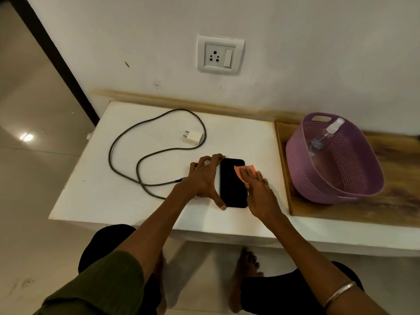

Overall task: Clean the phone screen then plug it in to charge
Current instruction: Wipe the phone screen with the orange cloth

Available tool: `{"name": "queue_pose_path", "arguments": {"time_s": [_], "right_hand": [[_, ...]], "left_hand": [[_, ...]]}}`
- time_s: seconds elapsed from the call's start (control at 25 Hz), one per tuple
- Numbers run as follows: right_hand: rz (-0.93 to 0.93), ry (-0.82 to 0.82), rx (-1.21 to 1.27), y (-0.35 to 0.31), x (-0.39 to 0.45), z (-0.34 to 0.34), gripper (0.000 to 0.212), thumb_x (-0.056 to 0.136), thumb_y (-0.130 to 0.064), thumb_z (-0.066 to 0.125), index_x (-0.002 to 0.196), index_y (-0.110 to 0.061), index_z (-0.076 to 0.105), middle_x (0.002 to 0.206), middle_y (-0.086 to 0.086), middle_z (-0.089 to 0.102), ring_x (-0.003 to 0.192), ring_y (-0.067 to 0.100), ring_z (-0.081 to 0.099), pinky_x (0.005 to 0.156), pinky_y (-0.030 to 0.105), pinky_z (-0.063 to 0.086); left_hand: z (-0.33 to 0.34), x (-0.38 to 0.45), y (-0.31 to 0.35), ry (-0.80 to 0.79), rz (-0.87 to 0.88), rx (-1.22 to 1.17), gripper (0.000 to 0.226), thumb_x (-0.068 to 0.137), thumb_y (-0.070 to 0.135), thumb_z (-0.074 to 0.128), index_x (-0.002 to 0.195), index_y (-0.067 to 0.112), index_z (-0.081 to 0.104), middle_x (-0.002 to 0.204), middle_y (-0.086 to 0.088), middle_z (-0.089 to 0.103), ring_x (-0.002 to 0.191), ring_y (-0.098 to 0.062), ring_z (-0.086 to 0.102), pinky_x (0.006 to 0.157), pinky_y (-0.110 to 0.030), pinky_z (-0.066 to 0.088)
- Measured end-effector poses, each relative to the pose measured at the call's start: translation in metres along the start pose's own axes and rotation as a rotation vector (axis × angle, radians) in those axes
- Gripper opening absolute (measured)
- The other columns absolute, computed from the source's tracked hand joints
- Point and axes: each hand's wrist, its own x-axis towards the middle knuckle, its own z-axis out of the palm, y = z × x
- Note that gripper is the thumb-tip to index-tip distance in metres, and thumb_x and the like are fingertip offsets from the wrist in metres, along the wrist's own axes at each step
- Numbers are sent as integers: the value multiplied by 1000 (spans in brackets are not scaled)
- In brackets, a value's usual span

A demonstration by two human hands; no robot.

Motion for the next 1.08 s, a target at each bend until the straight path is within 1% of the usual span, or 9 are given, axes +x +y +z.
{"name": "queue_pose_path", "arguments": {"time_s": [0.2, 0.44, 0.6, 0.68, 0.8, 0.88, 0.96, 1.04, 1.08], "right_hand": [[24, 43, -2, -11, 24, -2, 58, 99, -32, 45, 152, -19, 24, 160, 8, 23, 148, 34, 18, 120, 47, 18], [-52, 66, -169, -20, 33, 3, 66, 96, -17, 52, 153, -20, 19, 161, 3, 21, 149, 30, 19, 121, 44, 20], [-52, 34, -246, -28, 31, 6, 68, 97, -27, 51, 154, -21, 14, 163, 2, 14, 150, 27, 15, 122, 39, 16], [-120, 8, -254, -35, 27, 14, 70, 97, -28, 51, 154, -20, 12, 163, 2, 10, 151, 26, 10, 123, 39, 13], [-315, 57, -217, -33, 24, 22, 70, 90, -9, 52, 152, -20, 21, 162, 6, 16, 150, 26, 12, 122, 39, 13], [-201, 32, -49, -23, 22, 14, 62, 96, -22, 52, 151, -24, 24, 161, 2, 21, 149, 27, 16, 120, 40, 15], [-79, 34, -78, -12, 29, 10, 59, 98, -36, 47, 150, -26, 22, 160, 1, 23, 148, 30, 20, 118, 42, 21], [-44, 33, -179, -10, 33, 13, 59, 98, -42, 43, 150, -26, 22, 160, 3, 25, 146, 30, 25, 118, 44, 24], [-90, 6, -232, -14, 34, 20, 61, 97, -45, 41, 151, -26, 21, 160, 3, 25, 146, 28, 27, 119, 43, 23]], "left_hand": [[0, 0, -1, -7, 7, 13, 145, 32, 62, 91, 148, 34, 7, 156, -2, 22, 147, -27, 13, 118, -48, 13], [0, 1, -1, 3, 2, -9, 148, 29, 64, 89, 148, 36, 6, 157, 1, 20, 146, -26, 12, 118, -48, 13], [0, 0, -1, 9, 10, 12, 147, 32, 64, 90, 148, 34, 4, 157, 0, 21, 146, -27, 13, 117, -48, 15], [0, -1, 0, 14, 13, 6, 147, 33, 63, 90, 148, 33, 3, 157, -2, 23, 146, -28, 13, 116, -48, 16], [0, -2, 1, 34, 25, -12, 151, 31, 63, 90, 150, 32, 1, 157, 1, 24, 146, -26, 13, 116, -50, 16], [-2, -3, 1, 31, 35, 4, 152, 32, 62, 90, 152, 31, 2, 160, 4, 17, 147, -27, 12, 117, -51, 16], [-4, -2, 2, 19, 38, 37, 150, 35, 61, 91, 152, 32, 3, 161, 5, 12, 148, -28, 10, 118, -51, 15], [-4, -1, 3, 10, 36, 53, 148, 36, 61, 91, 152, 31, 4, 160, 5, 13, 147, -28, 12, 118, -51, 16], [-3, -2, 3, 11, 37, 51, 148, 35, 61, 91, 152, 31, 5, 159, 4, 15, 147, -28, 13, 118, -50, 16]]}}
